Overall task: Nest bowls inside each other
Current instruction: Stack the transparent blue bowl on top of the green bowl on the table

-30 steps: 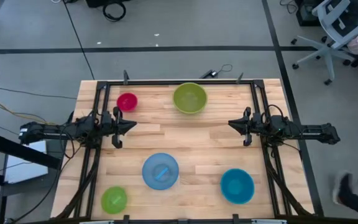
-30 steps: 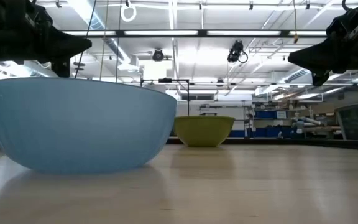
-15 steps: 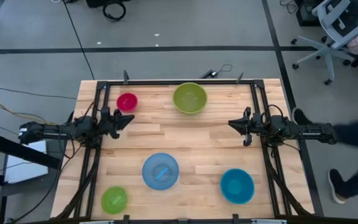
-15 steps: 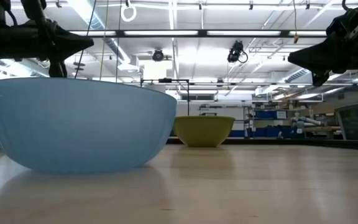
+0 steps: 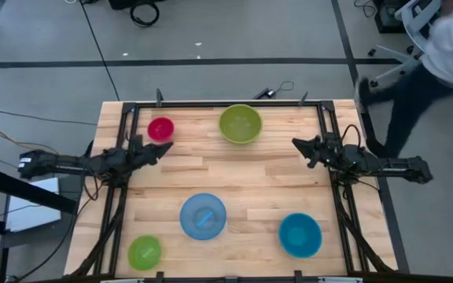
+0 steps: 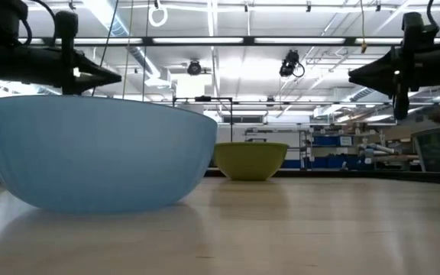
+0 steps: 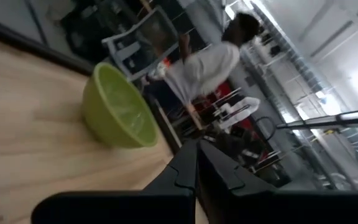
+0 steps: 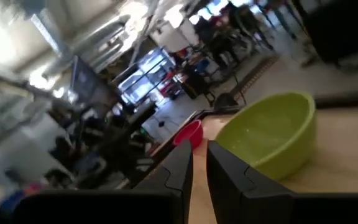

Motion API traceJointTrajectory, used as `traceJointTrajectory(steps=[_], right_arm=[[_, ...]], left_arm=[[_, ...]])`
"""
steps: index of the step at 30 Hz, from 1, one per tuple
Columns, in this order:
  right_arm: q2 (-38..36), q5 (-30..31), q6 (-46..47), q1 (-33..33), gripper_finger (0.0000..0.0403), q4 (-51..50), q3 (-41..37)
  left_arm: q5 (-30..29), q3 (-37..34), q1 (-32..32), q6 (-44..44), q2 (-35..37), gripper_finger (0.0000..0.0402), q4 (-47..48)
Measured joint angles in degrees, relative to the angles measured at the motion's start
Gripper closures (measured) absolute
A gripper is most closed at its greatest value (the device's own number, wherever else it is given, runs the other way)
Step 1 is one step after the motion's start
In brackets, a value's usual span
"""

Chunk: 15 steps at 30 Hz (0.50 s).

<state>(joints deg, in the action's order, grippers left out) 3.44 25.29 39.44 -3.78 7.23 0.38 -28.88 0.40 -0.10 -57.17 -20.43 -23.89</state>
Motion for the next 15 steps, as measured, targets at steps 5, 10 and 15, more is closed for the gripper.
traceJointTrajectory(steps=[5,10,15], right_arm=[[4.9,-0.9,7.6,-2.5,0.0349,2.2,0.0],[13.4,-4.7,13.2,-5.4,0.0349,4.4,2.2],[26.2,-9.4,13.6,-8.7,0.0349,4.7,10.9]], left_arm=[[0.0,1.1,1.4,-0.3,-5.7,0.0380,0.6],[1.1,6.7,4.9,3.4,-11.1,0.0343,0.4],[4.5,16.1,10.3,8.2,-15.7,0.0281,10.0]])
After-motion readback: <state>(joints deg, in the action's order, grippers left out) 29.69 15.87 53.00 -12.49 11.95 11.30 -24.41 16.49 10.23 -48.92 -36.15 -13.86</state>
